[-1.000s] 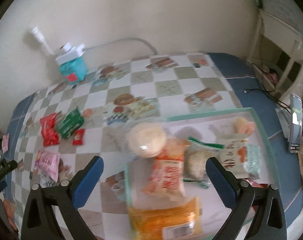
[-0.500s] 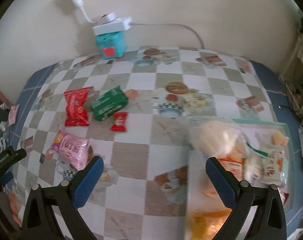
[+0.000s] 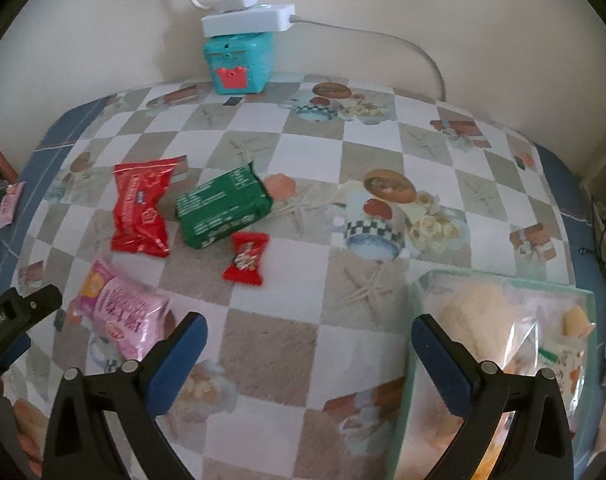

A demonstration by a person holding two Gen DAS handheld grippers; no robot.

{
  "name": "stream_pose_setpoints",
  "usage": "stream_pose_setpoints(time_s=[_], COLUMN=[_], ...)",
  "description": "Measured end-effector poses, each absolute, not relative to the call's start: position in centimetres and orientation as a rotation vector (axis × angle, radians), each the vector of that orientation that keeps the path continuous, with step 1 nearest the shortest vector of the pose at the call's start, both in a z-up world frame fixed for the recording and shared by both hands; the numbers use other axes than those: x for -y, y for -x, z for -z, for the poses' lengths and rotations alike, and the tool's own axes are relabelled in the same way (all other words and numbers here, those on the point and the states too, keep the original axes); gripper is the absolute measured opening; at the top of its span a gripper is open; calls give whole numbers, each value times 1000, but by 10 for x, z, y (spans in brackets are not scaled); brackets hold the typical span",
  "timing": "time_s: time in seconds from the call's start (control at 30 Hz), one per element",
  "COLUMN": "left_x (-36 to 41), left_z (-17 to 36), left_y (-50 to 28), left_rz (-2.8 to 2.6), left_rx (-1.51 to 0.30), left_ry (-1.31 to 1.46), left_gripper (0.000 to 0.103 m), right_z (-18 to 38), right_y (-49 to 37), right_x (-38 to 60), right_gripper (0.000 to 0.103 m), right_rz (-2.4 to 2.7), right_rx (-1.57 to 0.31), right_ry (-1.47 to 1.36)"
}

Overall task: Organize snacks
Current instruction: 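Move both grippers back toward the remaining snacks, then grasp the pink roll-cake bag with the left gripper while the right grasps the small red candy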

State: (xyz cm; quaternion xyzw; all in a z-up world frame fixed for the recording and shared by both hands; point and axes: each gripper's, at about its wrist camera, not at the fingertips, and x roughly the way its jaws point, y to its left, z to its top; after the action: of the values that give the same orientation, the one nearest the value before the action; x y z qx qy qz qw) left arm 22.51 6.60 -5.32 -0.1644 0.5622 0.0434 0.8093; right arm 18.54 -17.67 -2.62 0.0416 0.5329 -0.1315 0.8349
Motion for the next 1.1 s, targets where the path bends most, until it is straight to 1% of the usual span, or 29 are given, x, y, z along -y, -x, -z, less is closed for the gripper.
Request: stream_pose_setpoints(time_s=[0.2,0.43,0.6,0.9,0.97,1.03,1.1], left_x=[-31,-3,-7,-39,-45,-47,-48], left_z=[67,75,84,82,82,82,83], left_y=[-237,-243,-244,-241,-240,-241,-241], left_rz=[-49,-47,-56,-112,-128,-134,-131], left_rx=[-1222,-1230,-1257,-1266,-1264,-1265,-1268], left_ry=[350,287,267,237,217,206,202], left_gripper=[100,100,100,100,100,100,99], right_z=[27,28,30,46,51,55,56], right_y=[-190,-201,-208,-226,-230,-235,-240], right_x=[195,204,205,182,176,171,168], right_gripper=[103,103,103,103,102,98,90], right_rz=[293,283,279,222,214,203,197], right_rx=[-1126,-1123,-1128,-1160,-1168,-1173,-1175], right_ry=[-92,-103,-115,-96,-92,-89,-84])
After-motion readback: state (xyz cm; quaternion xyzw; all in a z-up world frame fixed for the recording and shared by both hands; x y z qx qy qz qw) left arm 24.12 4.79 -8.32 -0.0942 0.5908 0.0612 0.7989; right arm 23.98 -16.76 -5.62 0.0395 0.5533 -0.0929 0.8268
